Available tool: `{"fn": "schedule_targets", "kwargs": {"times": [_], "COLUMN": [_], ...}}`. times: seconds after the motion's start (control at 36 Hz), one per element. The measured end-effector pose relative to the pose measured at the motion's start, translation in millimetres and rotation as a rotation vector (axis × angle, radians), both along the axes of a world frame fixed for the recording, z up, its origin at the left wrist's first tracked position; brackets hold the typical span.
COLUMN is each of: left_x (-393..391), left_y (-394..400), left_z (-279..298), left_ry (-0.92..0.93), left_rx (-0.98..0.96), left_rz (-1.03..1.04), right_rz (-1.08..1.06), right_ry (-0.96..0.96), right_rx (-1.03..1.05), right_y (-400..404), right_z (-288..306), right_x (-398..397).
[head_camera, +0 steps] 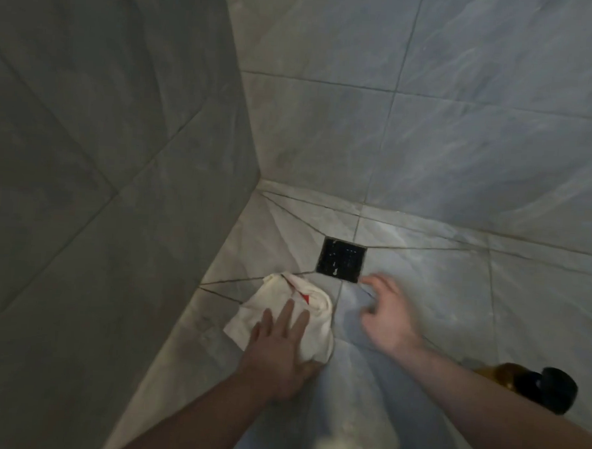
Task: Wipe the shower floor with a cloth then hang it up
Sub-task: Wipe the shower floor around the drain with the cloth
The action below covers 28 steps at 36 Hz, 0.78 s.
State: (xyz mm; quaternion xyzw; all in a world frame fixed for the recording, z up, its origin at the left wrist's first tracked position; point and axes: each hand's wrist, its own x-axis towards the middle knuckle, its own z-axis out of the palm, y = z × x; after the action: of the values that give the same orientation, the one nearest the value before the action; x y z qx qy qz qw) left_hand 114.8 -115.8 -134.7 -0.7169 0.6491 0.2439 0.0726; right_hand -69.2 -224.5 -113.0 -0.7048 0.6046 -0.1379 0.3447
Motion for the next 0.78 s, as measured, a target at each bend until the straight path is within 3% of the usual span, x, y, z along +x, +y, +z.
{"fn": "schedule_targets", "kwargs": {"times": [0.08, 0.19, 0.39, 0.69, 0.78], "left_x": [6.0, 13.8, 38.1, 72.9, 74.1], "left_y": [-13.1, -30.5, -79.6, -184.8, -212.6], "left_z": [-4.4, -8.1, -16.9, -21.1, -13.1], "left_ry": [-0.026, -0.057, -0.094, -0.087, -0.133], "left_rx": [0.034, 0.032, 0.033, 0.058, 0.097], "left_rz": [0.016, 0.022, 0.114, 0.215, 0.125], "right_rz": [-0.009, 0.009, 0.023, 0.025, 0.029], "right_ry": [0.292, 0.506, 0.518, 0.508, 0.505], "right_rx": [0.063, 0.148, 0.274, 0.288, 0.317], "right_y": [-8.3, -6.3, -15.3, -21.5, -23.0], "right_z": [-15.6, -27.5, -32.7, -35.7, -33.7], "right_x": [-28.0, -46.3, -50.0, -51.3, -51.4]}}
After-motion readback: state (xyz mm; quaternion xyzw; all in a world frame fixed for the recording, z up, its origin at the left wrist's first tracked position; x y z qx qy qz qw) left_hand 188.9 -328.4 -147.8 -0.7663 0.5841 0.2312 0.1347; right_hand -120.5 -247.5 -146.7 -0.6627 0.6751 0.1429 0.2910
